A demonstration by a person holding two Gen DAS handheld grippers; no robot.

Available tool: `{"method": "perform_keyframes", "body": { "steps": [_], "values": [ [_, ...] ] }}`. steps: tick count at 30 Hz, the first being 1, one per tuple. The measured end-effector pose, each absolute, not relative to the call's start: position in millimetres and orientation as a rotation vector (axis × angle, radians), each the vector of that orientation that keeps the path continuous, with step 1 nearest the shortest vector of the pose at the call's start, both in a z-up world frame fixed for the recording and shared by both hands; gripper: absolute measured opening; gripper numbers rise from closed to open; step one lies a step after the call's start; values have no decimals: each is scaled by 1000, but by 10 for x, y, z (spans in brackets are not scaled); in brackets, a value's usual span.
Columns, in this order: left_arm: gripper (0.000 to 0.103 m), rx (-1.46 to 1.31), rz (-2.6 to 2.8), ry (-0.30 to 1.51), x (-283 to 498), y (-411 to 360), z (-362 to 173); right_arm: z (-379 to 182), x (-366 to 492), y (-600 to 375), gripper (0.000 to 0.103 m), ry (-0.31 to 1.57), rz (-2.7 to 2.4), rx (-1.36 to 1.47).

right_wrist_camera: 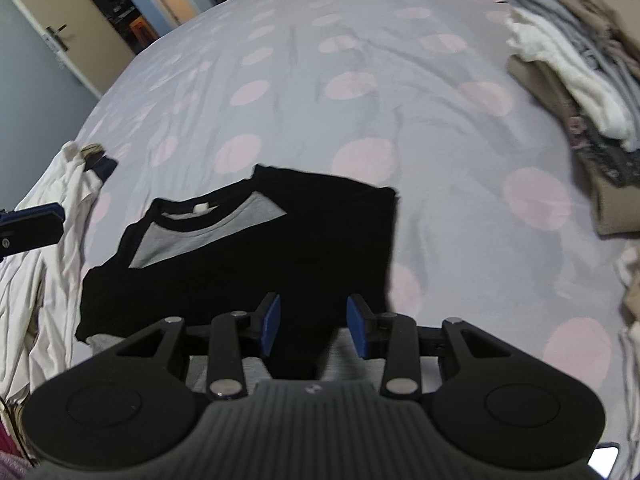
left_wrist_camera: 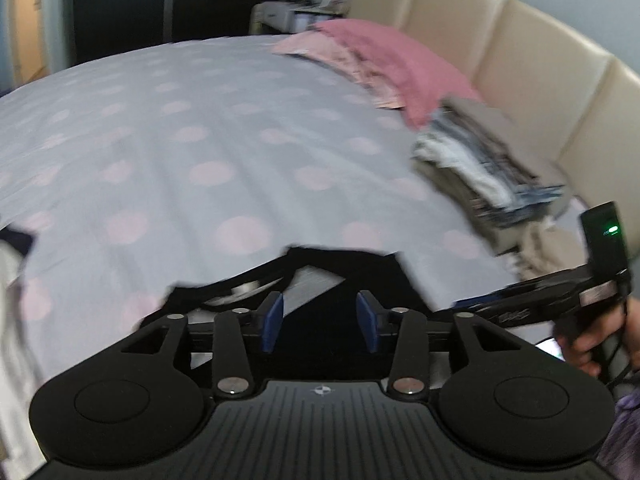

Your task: Fold clothes

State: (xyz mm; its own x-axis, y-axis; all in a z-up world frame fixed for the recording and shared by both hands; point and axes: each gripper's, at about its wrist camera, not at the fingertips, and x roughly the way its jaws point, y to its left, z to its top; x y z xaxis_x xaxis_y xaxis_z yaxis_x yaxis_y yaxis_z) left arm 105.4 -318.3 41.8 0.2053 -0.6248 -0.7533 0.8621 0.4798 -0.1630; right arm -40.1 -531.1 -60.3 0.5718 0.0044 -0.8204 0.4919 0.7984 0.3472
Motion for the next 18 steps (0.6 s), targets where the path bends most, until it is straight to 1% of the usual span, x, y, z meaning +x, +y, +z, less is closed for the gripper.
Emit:
{"method": "perform_keyframes", "body": {
  "steps": [4, 12, 13, 14, 16, 17, 18],
  "values": [
    [39, 314, -957, 907, 1288, -2757, 314, -737, -320, -5278, 40, 963, -278, 653],
    [40, 197, -749, 956, 1714, -2114, 109, -1086, -117, -5247, 38, 1036, -333, 619],
    [40, 180, -728, 959, 1769, -2051, 88, -1118, -102, -5244, 33, 1038, -337, 615],
    [40, 163, -709, 961, 1824, -1987, 66, -1144, -89, -5236, 24, 1038, -342, 607],
    [41, 144, -676, 969, 1900, -1910, 13, -1171, -82, -5216, 12, 1034, -341, 596],
    [43, 142, -662, 970, 1930, -1886, -22, -1162, -93, -5208, 9, 1037, -338, 596],
    [46, 141, -648, 971, 1959, -1864, -58, -1129, -103, -5198, 8, 1036, -337, 593]
  ]
}}
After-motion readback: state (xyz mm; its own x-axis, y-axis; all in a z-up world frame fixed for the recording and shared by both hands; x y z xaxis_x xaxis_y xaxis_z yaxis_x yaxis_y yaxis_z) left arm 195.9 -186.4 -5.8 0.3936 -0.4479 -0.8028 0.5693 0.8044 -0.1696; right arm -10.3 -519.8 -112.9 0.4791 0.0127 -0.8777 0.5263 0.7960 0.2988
